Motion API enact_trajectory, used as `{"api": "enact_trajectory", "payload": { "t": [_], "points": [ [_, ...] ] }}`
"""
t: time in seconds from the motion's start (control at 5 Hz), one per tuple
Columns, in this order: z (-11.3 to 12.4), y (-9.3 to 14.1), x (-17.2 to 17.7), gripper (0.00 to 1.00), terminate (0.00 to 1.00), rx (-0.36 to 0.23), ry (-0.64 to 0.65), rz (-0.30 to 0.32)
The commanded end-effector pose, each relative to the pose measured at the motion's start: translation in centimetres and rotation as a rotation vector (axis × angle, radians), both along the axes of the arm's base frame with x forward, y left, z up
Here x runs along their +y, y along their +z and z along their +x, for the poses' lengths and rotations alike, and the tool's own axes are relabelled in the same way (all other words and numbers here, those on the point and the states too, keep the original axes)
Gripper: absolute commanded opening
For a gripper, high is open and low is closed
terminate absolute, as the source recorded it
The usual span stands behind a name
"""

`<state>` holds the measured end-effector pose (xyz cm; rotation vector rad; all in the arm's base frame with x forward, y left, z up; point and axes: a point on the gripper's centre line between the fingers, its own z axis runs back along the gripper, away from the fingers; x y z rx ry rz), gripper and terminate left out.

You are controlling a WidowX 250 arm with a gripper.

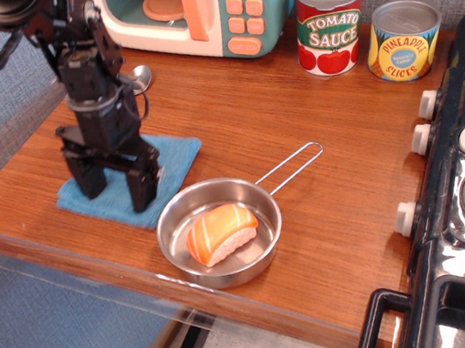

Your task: Slide the blue rag backwards so that it's directly in front of the microwave and canned goods.

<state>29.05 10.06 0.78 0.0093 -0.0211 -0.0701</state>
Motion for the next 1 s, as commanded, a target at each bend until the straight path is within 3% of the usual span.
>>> {"api": "enact_trajectory", "payload": {
  "t": [0.0,0.4,0.8],
  "points": [
    [7.1,1.4,-4.1,1.00,0.00,-0.107,-0.141,-0.058],
    [10.1,1.9,-7.6,1.00,0.00,-0.128,-0.193,-0.062],
    [11.8,3.7,-6.9,1.00,0.00,-0.138,-0.052,-0.023]
  ]
}}
